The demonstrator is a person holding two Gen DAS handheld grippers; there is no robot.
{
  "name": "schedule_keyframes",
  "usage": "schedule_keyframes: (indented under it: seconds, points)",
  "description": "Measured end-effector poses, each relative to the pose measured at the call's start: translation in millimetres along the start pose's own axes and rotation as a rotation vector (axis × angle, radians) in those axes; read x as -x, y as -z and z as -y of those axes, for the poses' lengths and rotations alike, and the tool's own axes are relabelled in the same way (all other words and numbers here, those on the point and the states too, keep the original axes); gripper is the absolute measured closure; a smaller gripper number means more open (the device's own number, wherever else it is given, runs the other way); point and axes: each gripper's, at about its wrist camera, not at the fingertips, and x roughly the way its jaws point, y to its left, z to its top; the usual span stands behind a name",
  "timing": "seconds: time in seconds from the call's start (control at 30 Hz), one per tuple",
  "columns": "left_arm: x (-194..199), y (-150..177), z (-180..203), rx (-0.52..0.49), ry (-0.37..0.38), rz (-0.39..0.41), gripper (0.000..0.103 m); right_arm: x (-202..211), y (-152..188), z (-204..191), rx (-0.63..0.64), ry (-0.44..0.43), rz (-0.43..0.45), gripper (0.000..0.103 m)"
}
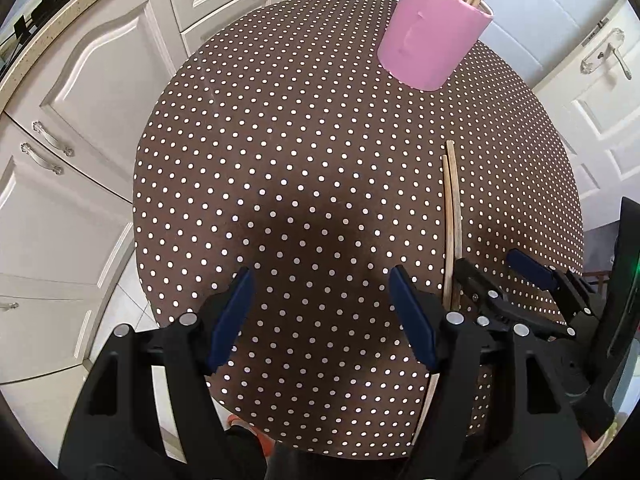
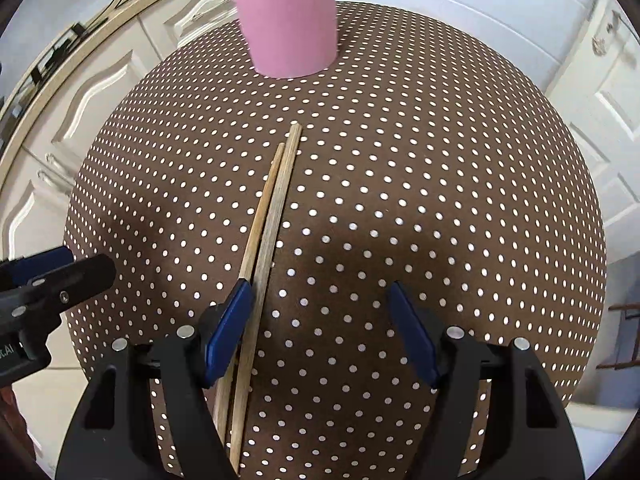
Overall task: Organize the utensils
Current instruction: 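Grasp one chopstick with the right gripper while the left gripper grasps the other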
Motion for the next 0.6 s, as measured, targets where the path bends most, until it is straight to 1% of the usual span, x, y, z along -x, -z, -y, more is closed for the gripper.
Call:
schedule_keyframes:
  seconds: [0.03,0.1,0.17,0.2,0.23,0.27,0.33,0.37,0.4,0.43,0.53,0.6]
  points:
    - [-0.3,-0.4,0.6,0.001,0.0,0.0,0.034,-2.0,-1.3,-2.3,0.012,-0.003,-0.004,0.036]
    - [-1.9,-0.6,1.5,0.004,-0.001,-0.004,0.034,-5.3,-3.0,-9.9,0.051,0.027,-0.008,0.039]
    - [-3.5,-0.7,3.0,0.005,-0.007,-0.01,0.034,-6.2,-5.5,-17.9,0.074,0.032,-0.004,0.045]
    - [-4.4,-1.4,3.6,0.005,-0.009,-0.012,0.034,-6.4,-6.3,-19.2,0.076,0.03,-0.003,0.049]
    - [-5.1,-1.3,4.5,0.005,-0.011,-0.013,0.034,-6.3,-7.8,-20.2,0.081,0.027,0.0,0.057]
    - [-5.7,-1.4,5.5,0.006,-0.013,-0.015,0.034,-6.0,-9.5,-21.2,0.09,0.026,0.004,0.062]
    - [-6.8,-1.8,6.9,0.006,-0.016,-0.016,0.034,-6.1,-12.4,-21.9,0.106,0.019,0.005,0.081]
    - [-7.5,-2.3,8.2,0.007,-0.019,-0.017,0.034,-5.5,-13.6,-21.4,0.11,0.018,0.003,0.085]
    - [-8.2,-3.5,9.4,0.009,-0.021,-0.017,0.034,-5.2,-14.4,-20.2,0.113,0.015,0.0,0.093]
    - [-8.6,-4.2,10.3,0.011,-0.024,-0.018,0.034,-4.1,-14.2,-16.2,0.113,0.008,-0.004,0.098]
    - [-10.1,-7.3,14.1,0.02,-0.019,-0.021,0.034,-1.9,-8.2,-0.4,0.102,-0.029,-0.019,0.099]
    - [-12.2,-8.7,19.6,0.018,-0.014,-0.027,0.034,2.4,-3.9,6.1,0.104,-0.033,-0.029,0.099]
